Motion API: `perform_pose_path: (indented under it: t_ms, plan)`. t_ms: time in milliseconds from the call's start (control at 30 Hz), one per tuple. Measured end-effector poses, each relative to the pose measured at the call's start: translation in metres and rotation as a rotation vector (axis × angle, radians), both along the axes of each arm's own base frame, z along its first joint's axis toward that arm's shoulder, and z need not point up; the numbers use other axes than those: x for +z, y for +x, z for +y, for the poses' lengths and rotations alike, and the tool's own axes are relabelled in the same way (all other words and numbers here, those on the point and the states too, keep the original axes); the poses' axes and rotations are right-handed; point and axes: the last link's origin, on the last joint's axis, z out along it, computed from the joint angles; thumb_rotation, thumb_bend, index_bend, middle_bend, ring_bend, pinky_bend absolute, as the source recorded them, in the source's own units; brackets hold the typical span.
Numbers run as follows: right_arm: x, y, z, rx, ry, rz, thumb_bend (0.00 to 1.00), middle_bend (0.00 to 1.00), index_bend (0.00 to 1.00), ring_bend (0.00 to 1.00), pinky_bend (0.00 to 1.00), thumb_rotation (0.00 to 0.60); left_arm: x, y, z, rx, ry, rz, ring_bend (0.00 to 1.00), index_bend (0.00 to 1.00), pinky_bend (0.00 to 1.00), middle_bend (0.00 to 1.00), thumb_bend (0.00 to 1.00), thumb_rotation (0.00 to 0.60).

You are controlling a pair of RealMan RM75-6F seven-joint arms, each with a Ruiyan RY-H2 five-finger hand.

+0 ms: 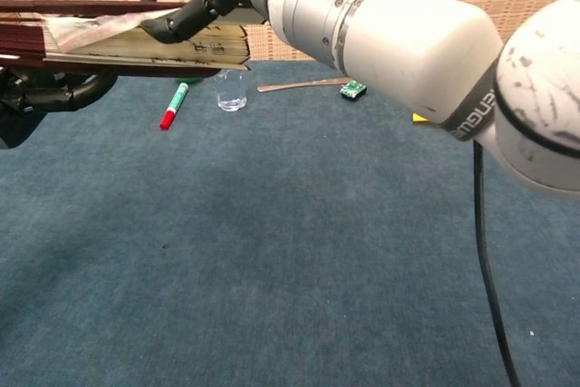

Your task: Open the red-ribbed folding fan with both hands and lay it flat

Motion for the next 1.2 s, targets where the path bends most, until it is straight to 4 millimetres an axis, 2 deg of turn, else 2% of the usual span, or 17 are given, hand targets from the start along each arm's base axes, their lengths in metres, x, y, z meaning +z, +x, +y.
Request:
perform_pose_path:
  t_ms: [167,367,600,1067,1200]
  plan:
    - [-0.001,0.001,0.000,-0.001,0.002,-0.005,0.34,0.12,0.78,0.00,0.00,0.600,0.000,0.002,0.002,0.001,0.001,-0.003,0.21,0.35,0.23,0.45,0.41,0.600]
    - [-0.001,0.000,0.000,0.003,-0.001,-0.004,0.34,0.12,0.78,0.00,0.00,0.600,0.001,0.003,0.004,0.011,0.002,-0.013,0.30,0.46,0.26,0.57,0.46,0.600]
    - [0.001,-0.001,-0.002,-0.001,-0.003,-0.012,0.34,0.12,0.77,0.00,0.00,0.600,0.001,0.000,0.004,0.023,-0.001,-0.013,0.33,0.50,0.28,0.61,0.52,0.600]
    - [0.008,-0.010,-0.009,-0.012,-0.033,-0.005,0.34,0.12,0.77,0.00,0.00,0.600,0.003,-0.006,0.005,0.038,0.010,0.007,0.33,0.46,0.28,0.57,0.49,0.600]
    - [0.014,-0.019,-0.015,-0.023,-0.050,0.007,0.34,0.12,0.77,0.00,0.00,0.600,0.006,-0.010,0.008,0.046,0.023,0.028,0.33,0.46,0.28,0.57,0.49,0.600]
